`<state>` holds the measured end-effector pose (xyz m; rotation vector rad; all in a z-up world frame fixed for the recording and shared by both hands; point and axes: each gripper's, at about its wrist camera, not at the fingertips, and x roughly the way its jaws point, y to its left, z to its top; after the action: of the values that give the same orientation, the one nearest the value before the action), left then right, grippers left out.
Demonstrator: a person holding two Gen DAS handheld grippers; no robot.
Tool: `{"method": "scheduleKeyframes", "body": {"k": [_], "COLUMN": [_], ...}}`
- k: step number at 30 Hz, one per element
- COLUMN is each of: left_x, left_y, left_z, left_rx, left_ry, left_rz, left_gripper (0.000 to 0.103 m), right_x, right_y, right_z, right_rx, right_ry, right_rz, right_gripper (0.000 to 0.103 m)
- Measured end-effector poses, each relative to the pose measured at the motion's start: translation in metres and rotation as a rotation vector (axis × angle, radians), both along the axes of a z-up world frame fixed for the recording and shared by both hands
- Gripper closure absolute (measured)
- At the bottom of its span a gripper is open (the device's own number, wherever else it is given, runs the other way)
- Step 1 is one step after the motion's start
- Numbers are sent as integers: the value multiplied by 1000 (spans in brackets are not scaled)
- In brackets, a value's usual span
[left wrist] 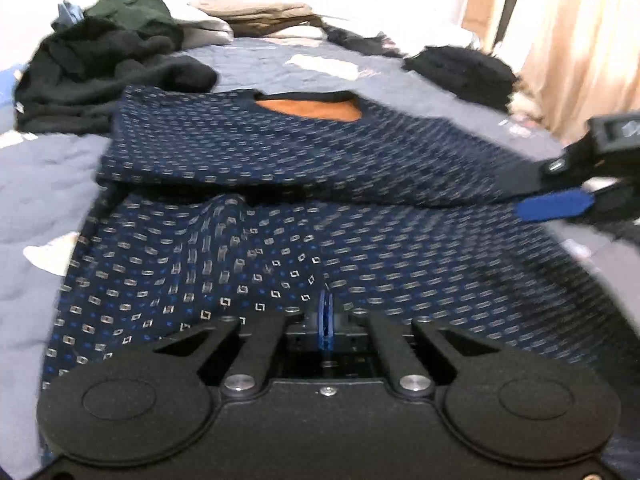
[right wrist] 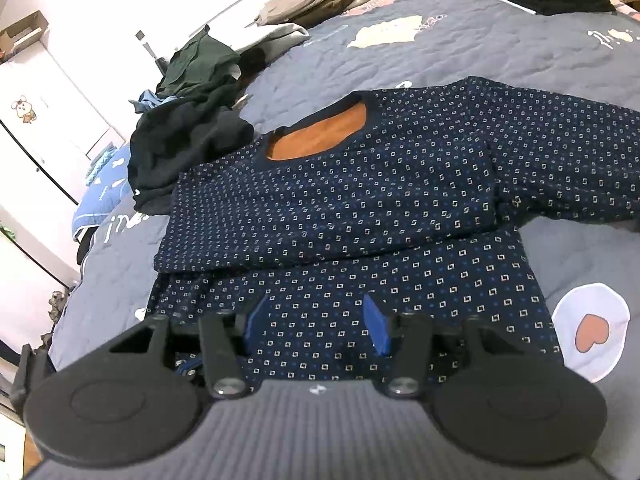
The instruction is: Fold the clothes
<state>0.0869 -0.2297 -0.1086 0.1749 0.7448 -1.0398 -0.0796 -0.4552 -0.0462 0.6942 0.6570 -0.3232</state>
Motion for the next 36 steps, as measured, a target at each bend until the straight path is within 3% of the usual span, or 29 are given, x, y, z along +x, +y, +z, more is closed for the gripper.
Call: {"method": "scheduleKeyframes", "body": {"k": [3,6,10,13,14,15,20,23,29,31,32,33,34,36], "left_x": [-6,-9,-5,4,8,14,39,38,30,30,31,32,34,36], "left_y": [-1,-7,-1,12,16,19,27,22,13,13,14,14,15,16], "left_z": [4,0,10,28,30,32,29,23,3,-1,-1,-1,-1,0], "left_rx": [-36,37,53,30,29,29,37,53,162,167,166,161,157,149], "left_ry": [26,-11,-40,-72,-81,-92,-76,-79,-88,-95,-93,-85,-76,-61], "left_rz": [-29,-8,-5,22,33,46,115,93,76,77,79,83,87,94], "left_gripper": [102,101,98,80,66,59,59,59,62,74,86,95,97,100], "right_x": [-1,0,1,4,5,7,26,37,57,58,59,59,58,54], "right_y": [1,3,5,7,9,11,33,43,59,63,64,63,60,54], "right_z": [3,2,-1,-7,-11,-14,-31,-37,-54,-55,-55,-55,-54,-52], "right_rx": [6,-2,-40,-89,-94,-99,-166,-197,-292,-317,-329,-331,-324,-298], "right_ry": [-15,-7,33,85,101,113,161,149,185,194,199,203,204,200], "right_rz": [7,16,32,63,81,98,172,180,180,172,169,158,144,131], "right_gripper": [51,51,51,50,50,50,49,49,48,61,66,80,93,101]}}
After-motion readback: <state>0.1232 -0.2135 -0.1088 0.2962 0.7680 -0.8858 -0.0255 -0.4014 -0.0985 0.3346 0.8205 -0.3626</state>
